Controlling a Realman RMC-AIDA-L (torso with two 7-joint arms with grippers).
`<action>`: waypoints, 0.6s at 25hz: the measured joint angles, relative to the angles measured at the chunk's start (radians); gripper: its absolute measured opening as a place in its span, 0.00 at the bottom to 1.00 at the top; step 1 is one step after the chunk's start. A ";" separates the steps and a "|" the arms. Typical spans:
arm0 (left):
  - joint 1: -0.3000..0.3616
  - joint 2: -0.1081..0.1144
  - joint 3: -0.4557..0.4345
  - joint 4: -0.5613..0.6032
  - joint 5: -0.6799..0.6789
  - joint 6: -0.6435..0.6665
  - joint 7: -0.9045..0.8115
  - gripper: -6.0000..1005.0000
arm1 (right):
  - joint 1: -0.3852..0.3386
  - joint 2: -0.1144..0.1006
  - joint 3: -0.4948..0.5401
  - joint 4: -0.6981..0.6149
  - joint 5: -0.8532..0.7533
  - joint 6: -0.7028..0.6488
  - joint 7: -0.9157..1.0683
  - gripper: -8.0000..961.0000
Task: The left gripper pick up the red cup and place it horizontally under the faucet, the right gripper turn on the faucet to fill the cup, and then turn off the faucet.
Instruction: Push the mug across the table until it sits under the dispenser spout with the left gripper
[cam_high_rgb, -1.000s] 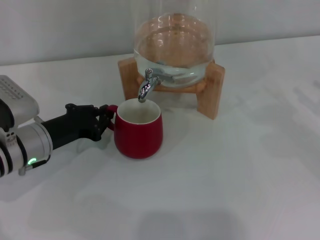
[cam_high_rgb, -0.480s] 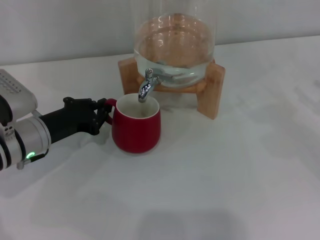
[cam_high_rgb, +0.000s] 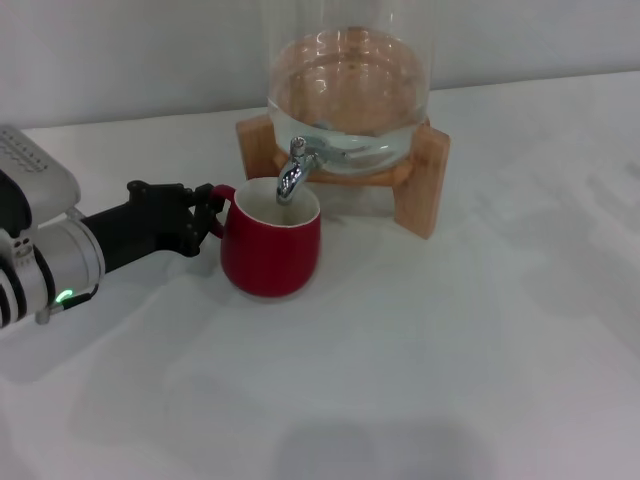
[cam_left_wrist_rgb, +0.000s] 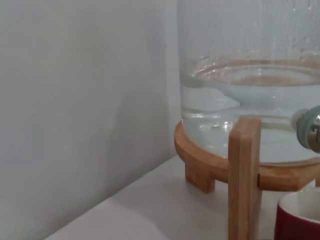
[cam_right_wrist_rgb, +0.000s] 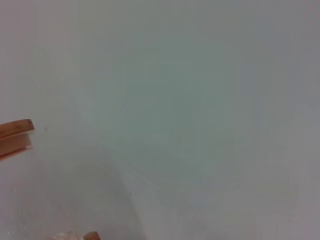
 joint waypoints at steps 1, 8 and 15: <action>-0.002 0.000 0.000 0.000 -0.003 0.000 0.003 0.13 | 0.000 0.000 0.000 0.000 0.000 0.000 0.000 0.80; -0.010 -0.001 0.005 -0.004 -0.011 0.000 0.008 0.13 | 0.000 0.000 0.001 0.000 0.002 0.005 0.000 0.80; -0.002 -0.002 0.007 -0.011 -0.006 0.000 0.008 0.14 | -0.004 0.000 0.003 0.002 0.011 0.006 -0.001 0.80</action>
